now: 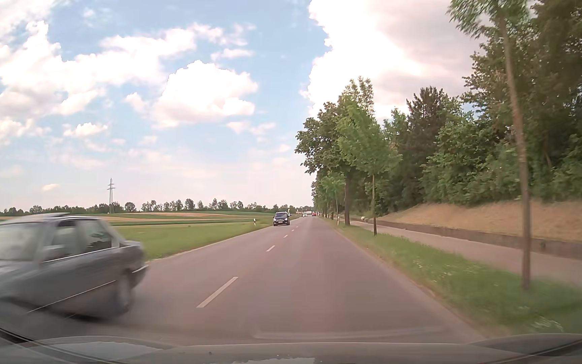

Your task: Follow the waypoints while adhering to traffic rules and regulations

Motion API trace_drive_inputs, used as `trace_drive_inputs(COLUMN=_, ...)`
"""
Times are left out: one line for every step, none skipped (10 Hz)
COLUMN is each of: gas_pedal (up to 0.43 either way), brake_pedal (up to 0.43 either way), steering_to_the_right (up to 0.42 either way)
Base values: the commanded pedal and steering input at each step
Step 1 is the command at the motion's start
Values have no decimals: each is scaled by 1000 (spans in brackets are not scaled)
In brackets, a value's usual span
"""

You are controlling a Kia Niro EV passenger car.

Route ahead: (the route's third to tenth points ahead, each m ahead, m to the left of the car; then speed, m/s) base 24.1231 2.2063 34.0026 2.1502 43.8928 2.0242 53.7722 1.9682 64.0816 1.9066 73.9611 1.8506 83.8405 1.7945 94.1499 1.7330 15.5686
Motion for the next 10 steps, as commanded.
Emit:
trace_drive_inputs(gas_pedal=177, brake_pedal=18, steering_to_the_right=-3)
trace_drive_inputs(gas_pedal=177, brake_pedal=18, steering_to_the_right=-2)
trace_drive_inputs(gas_pedal=189, brake_pedal=18, steering_to_the_right=-1)
trace_drive_inputs(gas_pedal=189, brake_pedal=18, steering_to_the_right=-1)
trace_drive_inputs(gas_pedal=189, brake_pedal=18, steering_to_the_right=0)
trace_drive_inputs(gas_pedal=189, brake_pedal=18, steering_to_the_right=0)
trace_drive_inputs(gas_pedal=189, brake_pedal=18, steering_to_the_right=0)
trace_drive_inputs(gas_pedal=189, brake_pedal=18, steering_to_the_right=0)
trace_drive_inputs(gas_pedal=177, brake_pedal=18, steering_to_the_right=-1)
trace_drive_inputs(gas_pedal=169, brake_pedal=18, steering_to_the_right=-1)
